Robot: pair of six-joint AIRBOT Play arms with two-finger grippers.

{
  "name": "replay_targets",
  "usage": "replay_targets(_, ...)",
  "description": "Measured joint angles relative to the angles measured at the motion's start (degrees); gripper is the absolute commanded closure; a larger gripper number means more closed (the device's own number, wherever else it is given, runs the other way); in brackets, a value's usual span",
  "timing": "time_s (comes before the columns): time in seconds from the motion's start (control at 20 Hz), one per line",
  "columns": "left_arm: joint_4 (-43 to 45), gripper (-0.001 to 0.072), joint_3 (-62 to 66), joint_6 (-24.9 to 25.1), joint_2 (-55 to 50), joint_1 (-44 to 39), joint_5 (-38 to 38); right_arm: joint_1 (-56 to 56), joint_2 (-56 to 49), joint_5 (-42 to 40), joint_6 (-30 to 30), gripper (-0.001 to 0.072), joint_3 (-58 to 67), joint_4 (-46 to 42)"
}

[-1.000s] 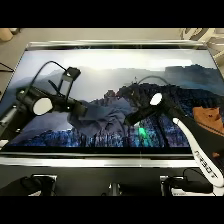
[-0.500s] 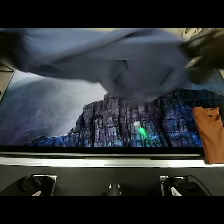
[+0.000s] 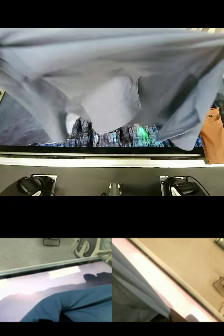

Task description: Fold the shirts.

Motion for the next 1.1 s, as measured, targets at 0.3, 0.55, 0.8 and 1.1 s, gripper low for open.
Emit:
replay_targets(0.3,0.04,0.0681,-22.29,-1.66,-4.74,0.85,-1.95,-0.04,-20.92,6.86,-4.94,0.0691,-2.47,0.44)
replay_targets(0.55,-5.22,0.068,-32.22,-1.16,-19.19,8.09,4.98,-0.07,-42.05,0.17,-5.16,0.0691,-3.72,7.17)
replay_targets(0.8,-17.99,0.0678,-27.32,3.39,-34.12,19.04,12.09,-0.02,-52.11,-7.39,1.99,0.0402,-3.96,13.66)
replay_targets(1.1,-28.2,0.0106,-20.92,10.51,-43.47,26.82,12.46,-1.53,-51.93,-7.82,4.48,0.0217,-3.63,16.33)
